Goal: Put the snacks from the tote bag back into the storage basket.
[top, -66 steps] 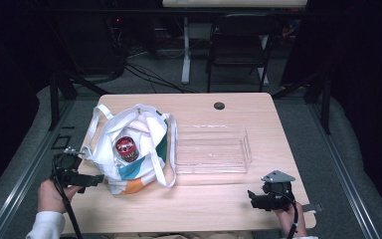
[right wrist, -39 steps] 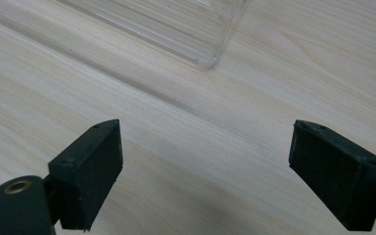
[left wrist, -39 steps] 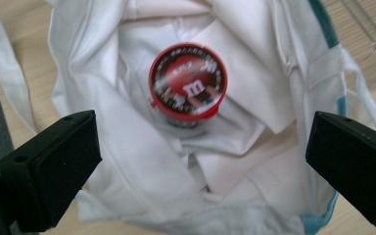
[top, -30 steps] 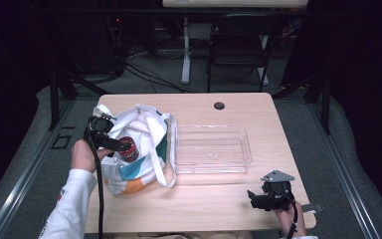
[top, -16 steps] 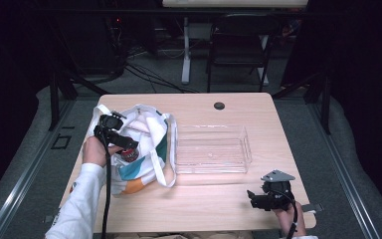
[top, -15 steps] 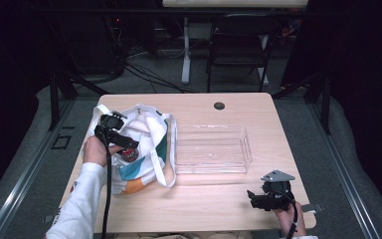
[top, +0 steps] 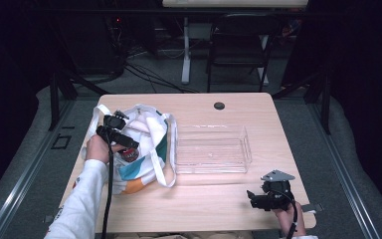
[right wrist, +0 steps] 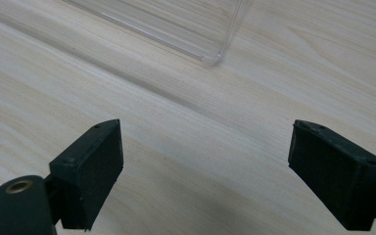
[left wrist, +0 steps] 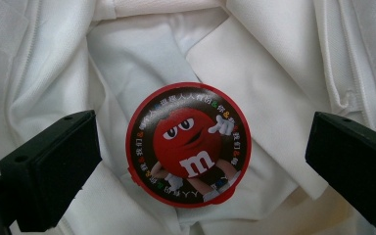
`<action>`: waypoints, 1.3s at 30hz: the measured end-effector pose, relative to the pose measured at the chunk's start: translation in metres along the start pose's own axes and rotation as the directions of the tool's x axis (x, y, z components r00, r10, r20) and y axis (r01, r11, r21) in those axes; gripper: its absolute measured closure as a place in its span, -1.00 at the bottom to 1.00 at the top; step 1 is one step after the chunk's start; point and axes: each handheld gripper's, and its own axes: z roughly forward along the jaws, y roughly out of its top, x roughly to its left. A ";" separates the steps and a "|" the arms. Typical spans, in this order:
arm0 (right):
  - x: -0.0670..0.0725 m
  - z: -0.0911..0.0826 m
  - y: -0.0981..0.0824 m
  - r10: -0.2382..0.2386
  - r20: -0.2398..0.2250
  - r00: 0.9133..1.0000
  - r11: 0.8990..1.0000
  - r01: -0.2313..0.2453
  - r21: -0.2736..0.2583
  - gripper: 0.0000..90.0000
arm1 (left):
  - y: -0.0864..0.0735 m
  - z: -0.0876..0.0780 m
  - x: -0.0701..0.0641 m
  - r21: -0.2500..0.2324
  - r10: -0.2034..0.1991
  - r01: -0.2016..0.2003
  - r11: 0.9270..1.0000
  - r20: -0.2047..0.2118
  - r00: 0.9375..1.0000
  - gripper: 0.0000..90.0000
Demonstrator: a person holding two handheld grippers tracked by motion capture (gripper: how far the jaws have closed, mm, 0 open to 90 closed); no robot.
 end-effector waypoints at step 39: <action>0.000 0.000 0.000 -0.003 -0.004 1.000 1.000 0.003 0.003 -0.71 | 0.005 0.019 -0.002 0.124 0.053 -0.047 0.991 -0.050 0.997 -0.43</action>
